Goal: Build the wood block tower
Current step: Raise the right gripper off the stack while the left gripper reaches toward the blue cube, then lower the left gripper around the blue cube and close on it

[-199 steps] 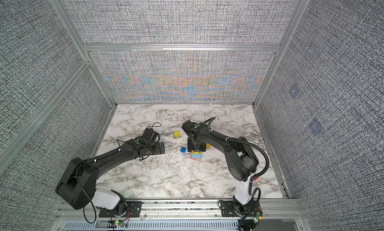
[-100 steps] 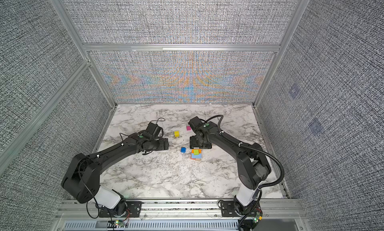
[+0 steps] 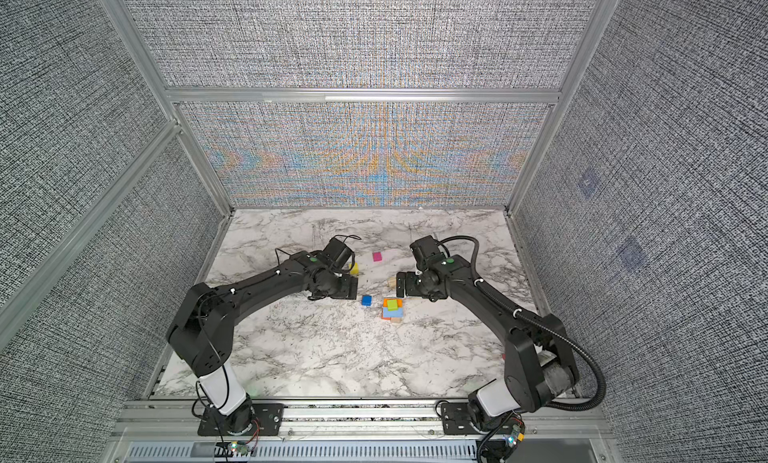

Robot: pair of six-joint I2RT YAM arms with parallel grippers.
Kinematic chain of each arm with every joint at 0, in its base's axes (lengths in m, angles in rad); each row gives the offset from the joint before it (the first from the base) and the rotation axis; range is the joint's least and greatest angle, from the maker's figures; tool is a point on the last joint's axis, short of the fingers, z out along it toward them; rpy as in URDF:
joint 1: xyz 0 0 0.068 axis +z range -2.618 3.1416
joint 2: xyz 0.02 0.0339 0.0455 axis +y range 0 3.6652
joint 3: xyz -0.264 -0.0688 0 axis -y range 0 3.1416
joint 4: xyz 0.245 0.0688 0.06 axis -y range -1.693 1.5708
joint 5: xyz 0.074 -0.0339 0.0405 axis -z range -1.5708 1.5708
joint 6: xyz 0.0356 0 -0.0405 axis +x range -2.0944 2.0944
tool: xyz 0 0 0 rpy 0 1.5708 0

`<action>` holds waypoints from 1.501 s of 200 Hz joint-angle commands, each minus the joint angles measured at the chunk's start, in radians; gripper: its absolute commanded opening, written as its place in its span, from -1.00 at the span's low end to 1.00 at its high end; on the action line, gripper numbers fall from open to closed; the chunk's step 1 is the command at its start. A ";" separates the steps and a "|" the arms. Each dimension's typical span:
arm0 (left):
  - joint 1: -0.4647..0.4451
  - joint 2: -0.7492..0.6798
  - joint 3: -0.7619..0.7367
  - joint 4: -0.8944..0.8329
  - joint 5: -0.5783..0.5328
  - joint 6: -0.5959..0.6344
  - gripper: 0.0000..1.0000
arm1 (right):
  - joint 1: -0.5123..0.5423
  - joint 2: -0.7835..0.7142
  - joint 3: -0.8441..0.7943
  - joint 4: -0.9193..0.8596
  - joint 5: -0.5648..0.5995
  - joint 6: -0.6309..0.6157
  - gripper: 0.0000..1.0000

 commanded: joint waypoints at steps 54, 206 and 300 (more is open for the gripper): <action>-0.047 0.128 0.153 -0.080 -0.019 -0.035 0.53 | -0.091 -0.071 -0.087 0.086 -0.064 -0.042 0.98; -0.110 0.318 0.302 -0.144 -0.023 -0.058 0.28 | -0.123 -0.110 -0.187 0.181 -0.121 -0.030 0.98; -0.114 0.350 0.317 -0.126 -0.003 -0.065 0.01 | -0.126 -0.106 -0.190 0.177 -0.122 -0.027 0.98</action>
